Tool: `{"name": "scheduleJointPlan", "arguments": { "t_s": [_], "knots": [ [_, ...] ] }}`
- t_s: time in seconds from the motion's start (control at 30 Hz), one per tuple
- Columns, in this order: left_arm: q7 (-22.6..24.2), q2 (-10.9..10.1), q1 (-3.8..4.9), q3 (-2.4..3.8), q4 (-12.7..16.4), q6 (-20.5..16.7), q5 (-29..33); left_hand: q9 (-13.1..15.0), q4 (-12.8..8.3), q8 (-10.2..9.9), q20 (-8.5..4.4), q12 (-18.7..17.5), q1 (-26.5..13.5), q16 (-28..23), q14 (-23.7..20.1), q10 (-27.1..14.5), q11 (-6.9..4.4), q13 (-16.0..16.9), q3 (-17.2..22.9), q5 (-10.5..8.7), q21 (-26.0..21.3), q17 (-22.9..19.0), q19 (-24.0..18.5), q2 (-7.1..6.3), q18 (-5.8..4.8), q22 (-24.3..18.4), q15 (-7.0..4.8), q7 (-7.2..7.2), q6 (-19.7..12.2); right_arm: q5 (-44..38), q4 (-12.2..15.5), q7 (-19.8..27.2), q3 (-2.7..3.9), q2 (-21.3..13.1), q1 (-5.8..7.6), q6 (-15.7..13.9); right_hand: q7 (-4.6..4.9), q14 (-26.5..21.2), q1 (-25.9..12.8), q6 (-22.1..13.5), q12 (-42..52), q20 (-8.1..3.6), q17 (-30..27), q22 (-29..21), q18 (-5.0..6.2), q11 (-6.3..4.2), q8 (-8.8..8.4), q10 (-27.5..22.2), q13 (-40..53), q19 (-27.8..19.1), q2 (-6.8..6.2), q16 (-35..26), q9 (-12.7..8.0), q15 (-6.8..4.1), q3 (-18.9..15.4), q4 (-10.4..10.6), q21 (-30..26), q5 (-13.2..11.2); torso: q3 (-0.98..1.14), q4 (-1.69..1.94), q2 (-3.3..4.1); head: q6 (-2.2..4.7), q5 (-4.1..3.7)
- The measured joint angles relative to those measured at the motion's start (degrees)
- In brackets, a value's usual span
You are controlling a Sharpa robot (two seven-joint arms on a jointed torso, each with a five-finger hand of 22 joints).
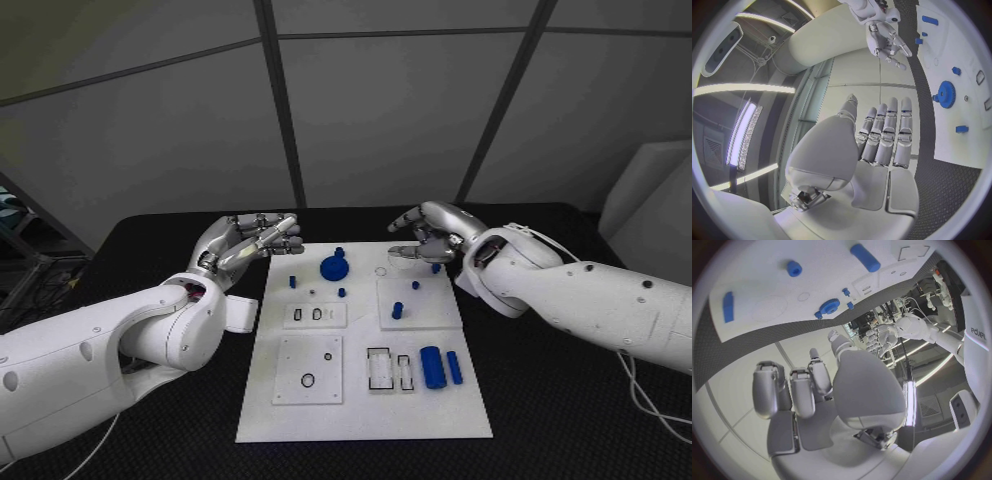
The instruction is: Assemble the parts on the task board
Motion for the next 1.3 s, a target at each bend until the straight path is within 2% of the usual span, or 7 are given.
{"name": "scheduleJointPlan", "arguments": {
  "t_s": [0.17,0.23,0.3,0.6,0.77,1.3],
  "knots": [
    [0.0,0.1,0.00,0.00,-0.3,0.0,0.0,0.0,0.0,0.0,0.00,0.0,0.0,0.0,0.0,0.0,0.00,0.0,0.0,0.00,0.0,0.0,0.0,0.00,0.00,0.0,0.00,0.00,0.0,5.8,0.8,3.9,0.05,-5.0,0.01,1.5,-0.51,0.0,1.5,0.5,-0.4,-0.20,0.0,0.0,0.00,-0.20,0.00,-0.2,-0.4,-0.2,-0.18,-0.3,0.0,0.00,-1.1,-1.1,-0.4,-0.2,0.15,-0.44,-0.16,0.29,-0.67],
    [0.0,0.3,0.00,0.00,-0.4,0.0,0.0,0.0,0.0,0.0,0.00,0.0,0.0,0.0,0.0,0.0,0.00,0.0,0.0,0.00,0.0,0.0,0.0,0.00,0.00,0.0,0.00,0.00,0.0,7.4,0.0,5.0,0.05,-6.0,0.01,2.2,-0.51,0.0,1.9,0.5,-0.4,-0.20,0.0,0.0,0.00,-0.20,0.00,-0.2,-0.4,-0.2,-0.39,-0.3,0.0,0.00,-1.4,-1.4,-0.3,-0.2,0.19,-0.51,-0.16,0.43,-0.93],
    [0.0,0.3,0.00,0.00,-0.4,0.1,0.0,0.0,-0.2,0.0,0.00,0.0,0.0,0.0,0.0,0.0,0.00,0.0,-0.2,0.00,0.0,0.0,0.0,0.00,0.00,0.0,0.00,0.00,0.0,8.1,-0.5,5.5,0.05,-6.2,0.01,2.6,-0.51,0.0,2.3,0.5,-0.4,-0.20,0.0,0.0,0.00,-0.20,0.00,-0.2,-0.4,-0.2,-0.01,-0.4,0.0,0.00,-1.4,-1.6,-0.4,-0.2,0.21,-0.51,-0.13,0.51,-1.15],
    [0.0,0.8,-0.13,0.00,-0.9,0.2,0.0,0.0,-0.2,0.0,0.00,0.0,0.0,0.0,0.0,0.0,0.00,0.0,-0.2,0.00,0.0,0.0,0.0,0.00,0.00,0.0,0.00,0.00,0.0,8.6,-5.1,7.2,0.03,-5.3,-0.20,5.3,-0.46,-0.2,3.3,0.5,-1.0,-0.42,0.0,0.0,0.00,-0.41,-0.68,-0.4,-0.9,-0.4,-0.03,-0.4,-0.3,-0.22,-2.2,-2.5,-0.6,1.2,0.33,-0.29,0.12,0.31,-1.63],
    [0.0,0.9,-0.24,-0.02,-1.1,0.3,0.0,0.0,-0.2,0.0,0.00,0.0,0.0,0.0,0.0,0.0,0.00,0.0,-0.2,0.00,0.0,0.0,0.0,0.00,0.00,0.0,0.00,0.00,0.0,7.4,-6.6,7.1,0.01,-4.9,-0.67,6.1,-0.21,-0.2,3.3,0.0,-1.0,-0.42,0.0,0.0,0.00,-0.20,-1.04,-0.6,-0.9,-0.4,-0.03,-0.4,-0.4,-0.22,-2.4,-2.7,-0.6,2.0,0.42,-0.29,0.16,0.18,-1.49],
    [0.0,1.2,-0.30,-0.01,-1.4,0.5,0.0,0.0,-0.2,0.0,0.00,0.0,0.0,0.0,0.0,0.0,0.00,0.0,-0.2,0.00,0.0,0.0,0.0,0.00,0.00,0.0,0.00,0.00,0.0,2.7,-8.3,5.1,0.03,-3.9,-1.70,7.1,-0.30,-0.2,3.3,-0.1,-1.0,-0.42,0.0,0.0,0.00,-0.20,-1.04,-0.6,-0.8,-0.4,-0.03,-0.4,-0.4,-0.22,-3.0,-2.6,-0.6,2.2,0.34,-0.32,0.20,-0.22,-1.52]
  ]
}}
